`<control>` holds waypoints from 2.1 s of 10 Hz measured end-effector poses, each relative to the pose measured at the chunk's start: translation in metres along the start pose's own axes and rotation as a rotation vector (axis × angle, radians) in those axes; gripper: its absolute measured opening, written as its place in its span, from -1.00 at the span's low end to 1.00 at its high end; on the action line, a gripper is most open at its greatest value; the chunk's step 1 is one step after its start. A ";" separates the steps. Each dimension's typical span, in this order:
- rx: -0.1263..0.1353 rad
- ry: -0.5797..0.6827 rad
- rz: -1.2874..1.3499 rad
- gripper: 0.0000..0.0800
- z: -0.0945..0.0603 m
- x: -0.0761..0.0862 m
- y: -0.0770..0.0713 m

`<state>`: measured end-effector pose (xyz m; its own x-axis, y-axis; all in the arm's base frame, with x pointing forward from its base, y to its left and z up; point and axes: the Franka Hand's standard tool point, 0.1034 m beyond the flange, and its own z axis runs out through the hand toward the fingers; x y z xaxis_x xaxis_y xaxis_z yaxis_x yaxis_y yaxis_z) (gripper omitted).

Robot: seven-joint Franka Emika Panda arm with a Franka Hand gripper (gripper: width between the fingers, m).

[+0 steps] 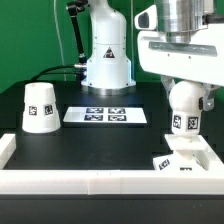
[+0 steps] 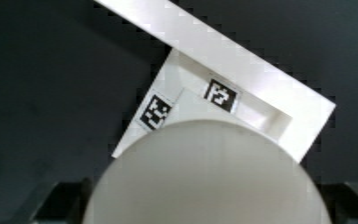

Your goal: Assemble lamp

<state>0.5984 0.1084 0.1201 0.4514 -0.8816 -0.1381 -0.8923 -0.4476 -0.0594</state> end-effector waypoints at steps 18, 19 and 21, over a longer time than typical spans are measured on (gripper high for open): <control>-0.011 0.069 -1.283 0.75 0.000 0.006 -0.005; -0.021 0.077 -1.356 0.75 -0.001 0.004 -0.006; -0.042 0.095 -1.588 0.75 -0.001 0.006 -0.008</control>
Offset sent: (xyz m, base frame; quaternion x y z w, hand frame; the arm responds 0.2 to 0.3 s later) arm 0.0000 0.0000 0.0000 0.0000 0.0000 -0.0650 0.9979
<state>0.6087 0.1069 0.1207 0.8829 0.4600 0.0945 0.4657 -0.8835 -0.0507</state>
